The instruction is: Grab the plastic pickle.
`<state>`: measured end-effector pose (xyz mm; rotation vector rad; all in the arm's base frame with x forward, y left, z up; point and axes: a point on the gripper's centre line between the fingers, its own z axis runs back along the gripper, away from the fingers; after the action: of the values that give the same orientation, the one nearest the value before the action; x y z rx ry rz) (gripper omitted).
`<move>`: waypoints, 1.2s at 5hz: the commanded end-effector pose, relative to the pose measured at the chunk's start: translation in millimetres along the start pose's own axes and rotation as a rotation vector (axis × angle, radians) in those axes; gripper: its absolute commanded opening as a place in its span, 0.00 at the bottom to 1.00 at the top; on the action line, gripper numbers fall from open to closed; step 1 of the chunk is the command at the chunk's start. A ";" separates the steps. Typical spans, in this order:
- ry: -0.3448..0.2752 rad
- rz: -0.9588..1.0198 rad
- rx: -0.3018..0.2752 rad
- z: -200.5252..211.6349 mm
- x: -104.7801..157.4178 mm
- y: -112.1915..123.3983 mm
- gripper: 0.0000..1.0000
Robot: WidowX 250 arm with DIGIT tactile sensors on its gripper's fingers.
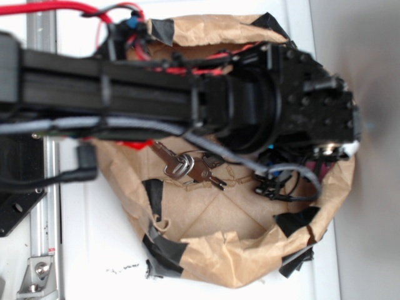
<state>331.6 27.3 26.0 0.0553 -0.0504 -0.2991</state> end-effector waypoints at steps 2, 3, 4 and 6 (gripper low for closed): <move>-0.308 0.171 -0.018 164.4 -46.8 5.9 0.00; -0.294 0.208 -0.052 191.6 -47.0 8.7 0.00; -0.292 0.230 -0.038 189.9 -49.9 10.1 0.00; -0.251 0.245 -0.049 181.0 -47.9 14.2 0.00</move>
<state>277.9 39.9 195.0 -0.0549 -0.2441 -0.0799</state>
